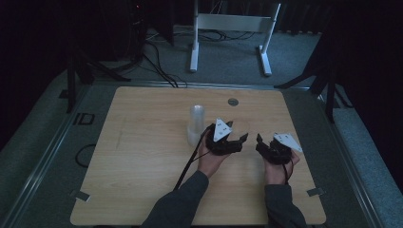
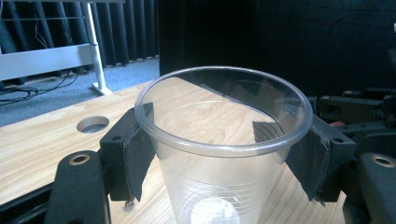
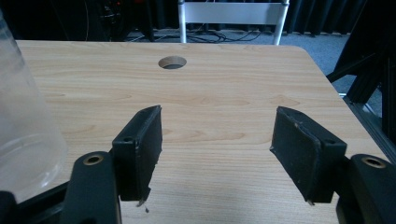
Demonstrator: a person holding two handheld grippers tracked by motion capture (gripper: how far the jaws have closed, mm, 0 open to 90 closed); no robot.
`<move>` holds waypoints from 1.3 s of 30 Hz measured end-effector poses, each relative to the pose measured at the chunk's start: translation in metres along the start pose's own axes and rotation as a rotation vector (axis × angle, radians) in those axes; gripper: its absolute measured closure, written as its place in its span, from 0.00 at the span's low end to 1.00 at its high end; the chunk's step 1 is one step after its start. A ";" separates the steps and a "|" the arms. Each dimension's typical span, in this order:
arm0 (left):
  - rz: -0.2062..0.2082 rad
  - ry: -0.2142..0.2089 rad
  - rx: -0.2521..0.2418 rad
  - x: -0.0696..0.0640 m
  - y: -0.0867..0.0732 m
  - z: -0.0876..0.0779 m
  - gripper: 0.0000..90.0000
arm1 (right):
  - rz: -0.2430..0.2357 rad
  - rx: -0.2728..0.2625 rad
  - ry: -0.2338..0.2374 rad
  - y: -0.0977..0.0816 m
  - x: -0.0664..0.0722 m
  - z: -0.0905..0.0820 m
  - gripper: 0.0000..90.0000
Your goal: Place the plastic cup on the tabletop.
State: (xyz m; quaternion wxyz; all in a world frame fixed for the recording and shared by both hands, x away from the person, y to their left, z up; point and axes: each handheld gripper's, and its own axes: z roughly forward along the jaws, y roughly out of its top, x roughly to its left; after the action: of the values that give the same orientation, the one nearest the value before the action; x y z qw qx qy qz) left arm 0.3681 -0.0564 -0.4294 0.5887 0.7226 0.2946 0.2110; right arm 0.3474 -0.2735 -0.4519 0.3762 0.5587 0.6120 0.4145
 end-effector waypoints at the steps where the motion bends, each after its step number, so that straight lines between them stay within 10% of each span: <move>1: 0.003 -0.001 0.007 0.000 -0.002 0.000 0.32 | 0.000 0.000 -0.001 0.000 0.000 0.000 0.37; 39: -0.024 -0.013 0.054 -0.001 -0.042 0.002 0.32 | 0.002 -0.003 -0.004 0.000 -0.001 -0.001 0.37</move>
State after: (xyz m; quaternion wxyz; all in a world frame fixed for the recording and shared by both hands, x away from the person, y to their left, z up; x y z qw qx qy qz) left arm 0.3610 -0.0531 -0.4711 0.5736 0.7358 0.3051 0.1910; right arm 0.3466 -0.2750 -0.4516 0.3780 0.5596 0.6099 0.4146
